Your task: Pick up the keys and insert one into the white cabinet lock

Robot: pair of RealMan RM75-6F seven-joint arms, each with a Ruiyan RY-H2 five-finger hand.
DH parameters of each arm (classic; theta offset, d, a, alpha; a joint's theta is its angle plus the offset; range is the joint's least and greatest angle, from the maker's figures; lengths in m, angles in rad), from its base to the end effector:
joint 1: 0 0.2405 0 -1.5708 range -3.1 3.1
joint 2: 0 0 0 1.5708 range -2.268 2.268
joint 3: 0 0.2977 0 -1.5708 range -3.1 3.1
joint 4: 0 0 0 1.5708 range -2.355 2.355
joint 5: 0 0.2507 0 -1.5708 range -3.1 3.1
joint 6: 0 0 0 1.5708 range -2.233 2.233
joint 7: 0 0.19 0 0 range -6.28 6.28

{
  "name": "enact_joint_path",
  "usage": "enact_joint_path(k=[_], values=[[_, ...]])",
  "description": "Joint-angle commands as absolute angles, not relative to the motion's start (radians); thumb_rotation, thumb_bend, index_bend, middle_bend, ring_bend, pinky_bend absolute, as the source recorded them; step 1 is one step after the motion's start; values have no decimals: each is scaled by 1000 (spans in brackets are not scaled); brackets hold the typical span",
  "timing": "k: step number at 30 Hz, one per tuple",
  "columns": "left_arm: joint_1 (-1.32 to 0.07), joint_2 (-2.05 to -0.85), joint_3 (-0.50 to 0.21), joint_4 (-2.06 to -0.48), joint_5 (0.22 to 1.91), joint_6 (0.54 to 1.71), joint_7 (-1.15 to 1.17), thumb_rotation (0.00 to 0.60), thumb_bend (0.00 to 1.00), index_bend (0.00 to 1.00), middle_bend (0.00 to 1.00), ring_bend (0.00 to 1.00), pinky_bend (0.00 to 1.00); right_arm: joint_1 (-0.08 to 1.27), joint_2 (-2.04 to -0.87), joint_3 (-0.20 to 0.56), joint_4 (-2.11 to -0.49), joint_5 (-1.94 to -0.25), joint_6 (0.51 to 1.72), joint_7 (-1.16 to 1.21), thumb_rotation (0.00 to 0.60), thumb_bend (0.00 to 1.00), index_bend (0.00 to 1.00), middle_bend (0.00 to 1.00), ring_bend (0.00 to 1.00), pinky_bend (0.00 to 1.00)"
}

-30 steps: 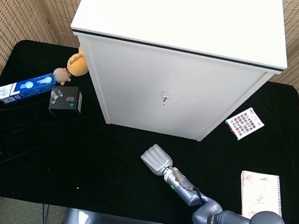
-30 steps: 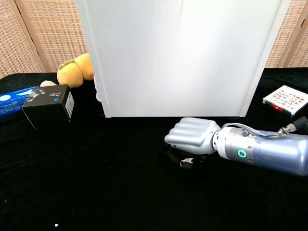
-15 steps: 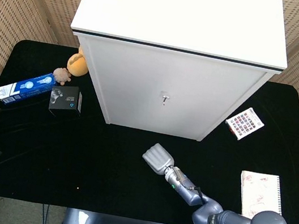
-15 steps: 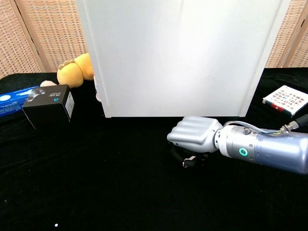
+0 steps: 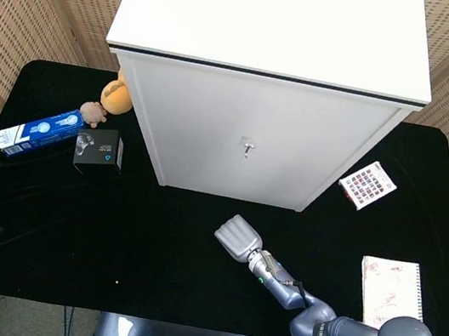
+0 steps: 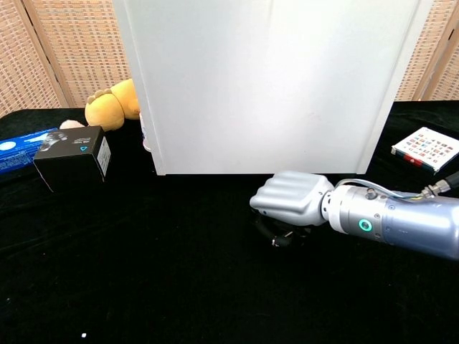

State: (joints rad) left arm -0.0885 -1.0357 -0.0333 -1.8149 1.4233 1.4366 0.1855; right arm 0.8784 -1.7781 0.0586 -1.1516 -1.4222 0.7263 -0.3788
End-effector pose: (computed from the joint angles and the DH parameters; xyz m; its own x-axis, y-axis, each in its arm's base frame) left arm -0.3399 0.2262 0.1412 0.4474 0.0851 0.8903 0.8913 0.0394 -0.4516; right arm -0.1397 -0.3958 -0.1931 0.7907 -0.1647 0.5897 -0.4903 -0.7472 0.4487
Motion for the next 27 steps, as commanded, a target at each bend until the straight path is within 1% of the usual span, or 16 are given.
enact_joint_path(k=[1, 12, 16, 18, 19, 21, 23, 27], values=[[-89, -1035, -33, -1815, 1422, 1436, 183, 600, 0, 0, 0, 0, 0, 875, -1771, 59, -1164, -1431, 745, -370, 600, 605, 665, 892, 944, 1000], [-89, -1029, -27, -1819, 1433, 1435, 172, 600, 0, 0, 0, 0, 0, 863, -1656, 22, -1285, -1545, 857, -401, 600, 606, 681, 892, 944, 1000], [-89, -1028, -24, -1820, 1439, 1433, 170, 600, 0, 0, 0, 0, 0, 861, -1590, -4, -1337, -1643, 934, -427, 600, 605, 696, 892, 944, 1000], [-88, -1026, -21, -1822, 1446, 1435, 167, 600, 0, 0, 0, 0, 0, 866, -1533, -24, -1363, -1747, 1015, -450, 600, 606, 700, 892, 944, 1000], [-88, -1025, -20, -1822, 1447, 1435, 166, 600, 0, 0, 0, 0, 0, 867, -1522, -28, -1366, -1763, 1026, -448, 600, 606, 701, 892, 944, 1000], [-87, -1024, -19, -1824, 1451, 1437, 162, 600, 0, 0, 0, 0, 0, 872, -1495, -34, -1373, -1807, 1058, -453, 600, 606, 704, 892, 944, 1000], [-85, -1020, -17, -1828, 1460, 1443, 156, 600, 0, 0, 0, 0, 0, 877, -1451, -37, -1385, -1870, 1115, -460, 600, 607, 706, 892, 945, 1000], [-81, -1015, -12, -1832, 1473, 1450, 149, 600, 0, 0, 0, 0, 0, 881, -1399, -29, -1401, -1922, 1168, -467, 600, 611, 709, 892, 945, 1000]])
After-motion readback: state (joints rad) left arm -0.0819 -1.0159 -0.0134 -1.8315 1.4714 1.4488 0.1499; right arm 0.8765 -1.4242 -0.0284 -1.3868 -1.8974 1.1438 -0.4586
